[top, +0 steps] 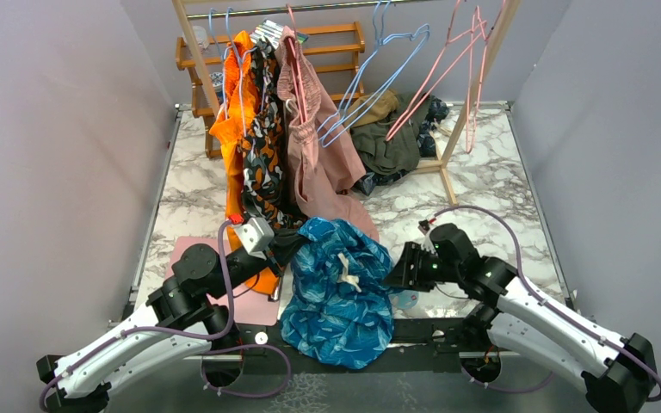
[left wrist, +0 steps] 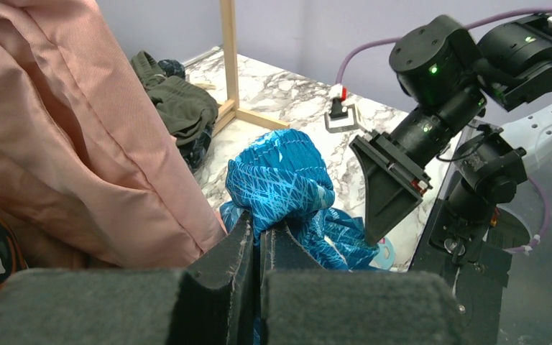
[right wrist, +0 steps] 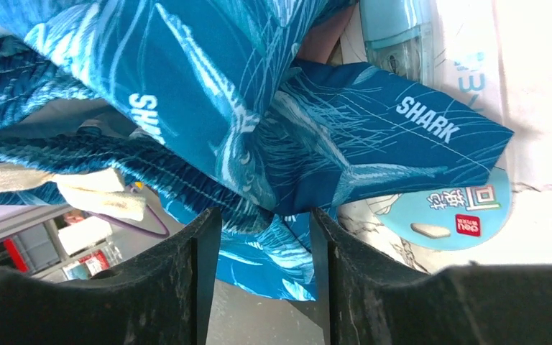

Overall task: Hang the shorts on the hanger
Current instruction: Adjust the shorts at the center of the board.

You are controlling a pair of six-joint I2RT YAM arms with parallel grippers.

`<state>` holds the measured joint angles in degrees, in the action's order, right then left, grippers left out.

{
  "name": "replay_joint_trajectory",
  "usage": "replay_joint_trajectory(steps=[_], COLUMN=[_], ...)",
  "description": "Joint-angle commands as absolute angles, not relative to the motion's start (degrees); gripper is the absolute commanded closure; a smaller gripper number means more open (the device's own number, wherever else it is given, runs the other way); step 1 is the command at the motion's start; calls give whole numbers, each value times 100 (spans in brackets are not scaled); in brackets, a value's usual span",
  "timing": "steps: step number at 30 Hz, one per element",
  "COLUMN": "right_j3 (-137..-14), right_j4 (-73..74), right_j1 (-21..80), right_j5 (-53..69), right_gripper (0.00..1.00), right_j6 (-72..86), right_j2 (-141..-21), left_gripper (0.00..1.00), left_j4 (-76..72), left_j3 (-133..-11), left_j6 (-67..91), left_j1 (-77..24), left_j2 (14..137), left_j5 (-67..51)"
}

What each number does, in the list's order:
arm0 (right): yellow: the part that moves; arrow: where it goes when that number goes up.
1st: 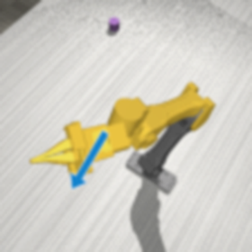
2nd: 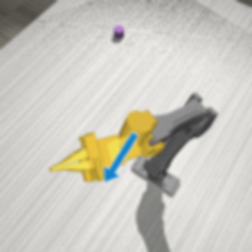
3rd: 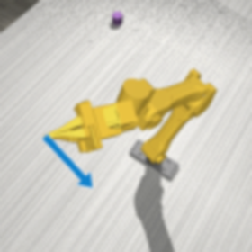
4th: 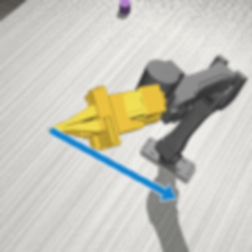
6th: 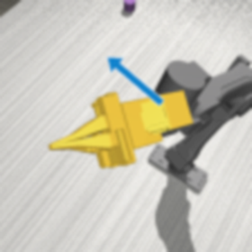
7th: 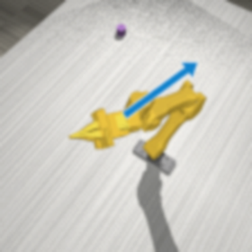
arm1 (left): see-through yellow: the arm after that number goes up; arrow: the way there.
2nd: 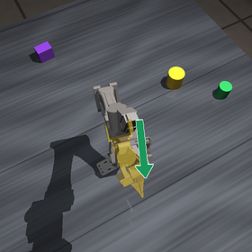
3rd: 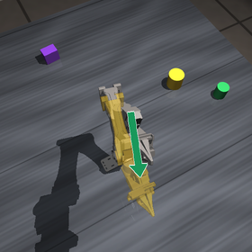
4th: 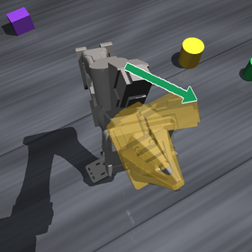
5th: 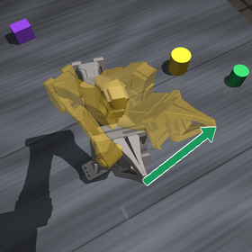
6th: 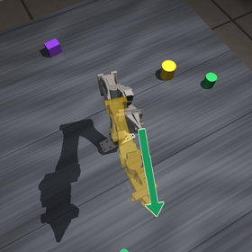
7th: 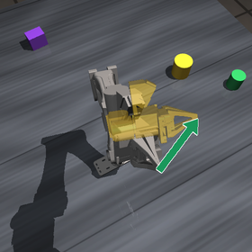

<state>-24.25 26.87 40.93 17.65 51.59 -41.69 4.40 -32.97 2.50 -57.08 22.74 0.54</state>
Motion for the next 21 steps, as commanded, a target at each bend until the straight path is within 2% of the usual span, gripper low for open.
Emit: replay_joint_trajectory(steps=[1,6,11,21], right_j3=[-3070,-3347,-2999,-2165], right_j4=[3216,3059,2820,2386], right_j1=[4118,4122,4122,4122], right_j5=[1190,2191,3184,2415], right_gripper=[47,47,48,46], right_j6=[5002,4854,5107,6067], right_j2=[-3812,-3672,-3974,-3668], left_gripper=[100,100,100,100], left_j4=[354,353,266,288], left_j3=[-3231,-3148,-3100,-3074], left_j6=[273,260,248,274], left_j1=[-5695,-5700,-5695,-5695], left_j2=[2167,2093,2068,1961], left_j5=[265,475,527,542])
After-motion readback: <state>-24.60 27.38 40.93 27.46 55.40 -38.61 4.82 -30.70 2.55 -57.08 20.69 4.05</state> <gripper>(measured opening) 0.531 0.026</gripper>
